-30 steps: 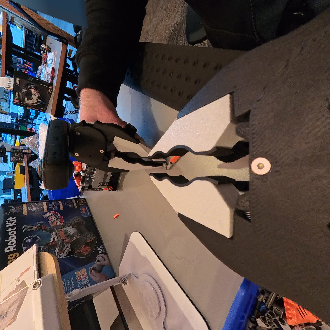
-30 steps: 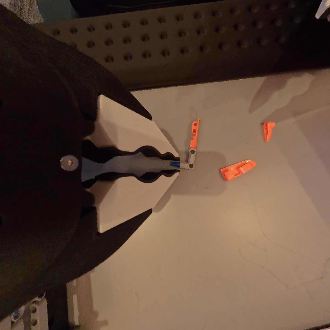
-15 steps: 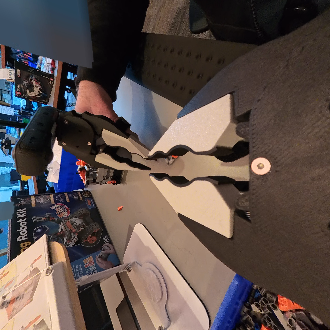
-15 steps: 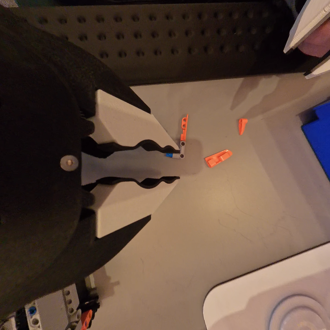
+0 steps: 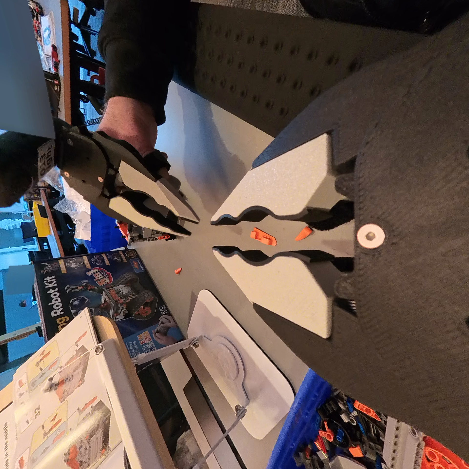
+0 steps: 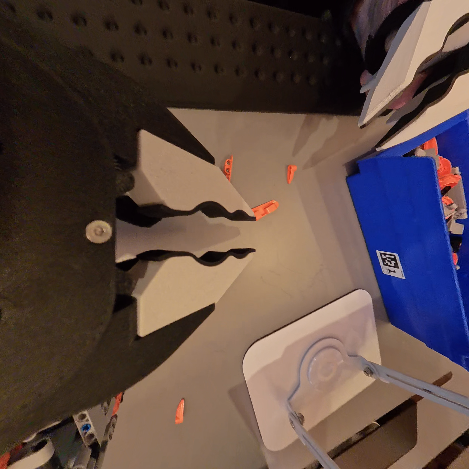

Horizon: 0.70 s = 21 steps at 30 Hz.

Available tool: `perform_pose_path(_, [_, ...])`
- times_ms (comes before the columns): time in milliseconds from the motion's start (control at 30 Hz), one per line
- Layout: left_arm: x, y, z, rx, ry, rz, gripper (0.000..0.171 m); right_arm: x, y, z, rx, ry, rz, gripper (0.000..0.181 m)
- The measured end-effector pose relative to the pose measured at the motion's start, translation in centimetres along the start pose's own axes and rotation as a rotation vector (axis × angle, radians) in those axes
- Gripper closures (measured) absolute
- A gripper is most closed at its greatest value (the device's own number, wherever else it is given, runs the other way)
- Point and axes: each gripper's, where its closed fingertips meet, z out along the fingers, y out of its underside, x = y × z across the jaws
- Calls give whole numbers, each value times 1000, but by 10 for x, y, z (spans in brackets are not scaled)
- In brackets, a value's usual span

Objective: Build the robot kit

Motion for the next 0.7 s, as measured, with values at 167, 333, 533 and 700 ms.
perform_pose_path(167, [-2, -1, -2, 9, -10, -11, 156, 4, 2, 1, -4, 42, -27, 162])
perform_pose_path(333, [-3, -3, -9, 16, -37, 4, 156, 4, -1, -1, 32, 37, -30, 162])
perform_pose_path(533, [-6, -9, -20, 8, -70, 27, 156, 5, 1, -2, 37, 46, -33, 162])
perform_pose_path(700, [-13, -26, -48, -19, -139, 91, 155, 5, 4, -2, 39, 48, -34, 162])
